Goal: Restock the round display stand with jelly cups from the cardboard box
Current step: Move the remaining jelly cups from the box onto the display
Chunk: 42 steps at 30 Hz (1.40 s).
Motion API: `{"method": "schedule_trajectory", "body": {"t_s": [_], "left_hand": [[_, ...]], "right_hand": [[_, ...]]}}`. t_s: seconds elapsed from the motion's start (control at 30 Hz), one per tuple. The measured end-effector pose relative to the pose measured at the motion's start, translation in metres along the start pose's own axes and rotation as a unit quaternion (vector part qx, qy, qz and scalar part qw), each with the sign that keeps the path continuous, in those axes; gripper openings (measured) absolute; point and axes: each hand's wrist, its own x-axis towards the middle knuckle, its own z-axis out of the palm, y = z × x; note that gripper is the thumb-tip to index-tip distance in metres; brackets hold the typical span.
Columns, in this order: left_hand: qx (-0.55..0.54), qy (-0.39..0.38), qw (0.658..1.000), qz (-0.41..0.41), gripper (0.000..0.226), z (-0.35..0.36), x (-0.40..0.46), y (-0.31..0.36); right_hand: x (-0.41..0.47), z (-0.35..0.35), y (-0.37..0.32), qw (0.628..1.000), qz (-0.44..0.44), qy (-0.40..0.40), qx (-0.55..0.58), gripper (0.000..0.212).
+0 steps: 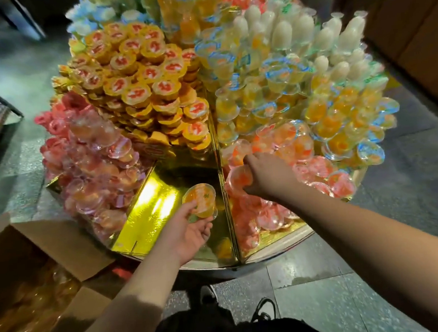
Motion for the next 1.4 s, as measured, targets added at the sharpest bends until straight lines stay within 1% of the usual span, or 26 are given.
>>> {"method": "schedule_trajectory", "body": {"t_s": [0.1, 0.17, 0.3, 0.43, 0.63, 0.77, 0.8, 0.83, 0.87, 0.9, 0.93, 0.97, 1.0, 1.03, 1.1, 1.17, 1.2, 1.23, 1.3, 1.33, 1.4], "left_hand": [[-0.016, 0.005, 1.0, 0.002, 0.024, -0.009, 0.007, 0.008], [-0.02, 0.006, 1.0, 0.002, 0.024, -0.016, 0.013, 0.013], [-0.016, 0.005, 1.0, -0.008, 0.019, -0.028, 0.026, 0.027], [0.004, -0.003, 1.0, -0.02, 0.02, -0.038, 0.04, 0.037], [0.034, -0.022, 0.998, -0.037, 0.017, -0.042, 0.055, 0.052], [0.048, -0.029, 0.997, -0.045, 0.014, -0.041, 0.064, 0.06], [0.051, -0.03, 0.997, -0.046, 0.015, -0.042, 0.067, 0.062], [0.054, -0.032, 0.997, -0.048, 0.015, -0.042, 0.069, 0.064], [0.057, -0.033, 0.997, -0.05, 0.016, -0.044, 0.072, 0.065], [0.06, -0.033, 0.996, -0.052, 0.017, -0.046, 0.075, 0.067], [0.064, -0.033, 0.996, -0.053, 0.017, -0.048, 0.079, 0.068], [0.069, -0.033, 0.996, -0.056, 0.018, -0.051, 0.084, 0.07], [0.077, -0.032, 0.995, -0.058, 0.018, -0.053, 0.09, 0.071], [0.088, -0.032, 0.994, -0.06, 0.019, -0.056, 0.096, 0.072], [0.126, -0.028, 0.99, -0.057, 0.022, -0.063, 0.115, 0.072], [0.178, -0.011, 0.983, -0.043, 0.027, -0.072, 0.139, 0.072], [0.206, -0.001, 0.978, -0.033, 0.031, -0.075, 0.151, 0.072], [0.238, 0.005, 0.971, -0.026, 0.034, -0.077, 0.162, 0.072], [0.309, 0.003, 0.951, -0.015, 0.038, -0.079, 0.184, 0.072], [0.339, -0.002, 0.941, -0.011, 0.037, -0.079, 0.195, 0.072], [0.379, -0.01, 0.925, -0.008, 0.038, -0.079, 0.214, 0.069]], "right_hand": [[0.019, 0.006, -0.007, 0.994, -0.018, -0.028, -0.106, 0.06], [0.027, 0.012, -0.01, 0.987, -0.018, -0.045, -0.151, 0.061], [0.037, 0.019, -0.017, 0.977, -0.017, -0.076, -0.2, 0.065], [0.046, 0.02, -0.025, 0.975, 0.0, -0.076, -0.21, 0.058], [0.045, 0.028, -0.028, 0.98, 0.049, -0.065, -0.18, 0.063], [0.04, 0.028, -0.03, 0.981, 0.091, -0.089, -0.149, 0.08], [0.037, 0.024, -0.033, 0.981, 0.109, -0.082, -0.136, 0.084], [0.033, 0.021, -0.037, 0.985, 0.121, -0.049, -0.112, 0.083], [0.028, 0.018, -0.045, 0.99, 0.12, 0.002, -0.071, 0.076], [0.022, 0.017, -0.054, 0.992, 0.115, 0.057, -0.017, 0.062], [0.017, 0.018, -0.066, 0.988, 0.116, 0.082, 0.066, 0.047], [0.013, 0.019, -0.081, 0.976, 0.13, 0.066, 0.16, 0.031], [0.011, 0.023, -0.095, 0.955, 0.157, 0.019, 0.249, 0.02], [0.013, 0.032, -0.108, 0.926, 0.19, -0.033, 0.324, 0.016], [0.027, 0.061, -0.123, 0.863, 0.262, -0.087, 0.423, 0.027], [0.047, 0.097, -0.129, 0.808, 0.331, -0.105, 0.476, 0.04], [0.056, 0.116, -0.13, 0.772, 0.363, -0.107, 0.51, 0.044], [0.066, 0.134, -0.13, 0.728, 0.394, -0.102, 0.551, 0.046], [0.084, 0.162, -0.13, 0.644, 0.444, -0.083, 0.618, 0.045], [0.091, 0.173, -0.129, 0.622, 0.459, -0.077, 0.63, 0.042], [0.103, 0.194, -0.126, 0.624, 0.477, -0.091, 0.612, 0.036]]}}
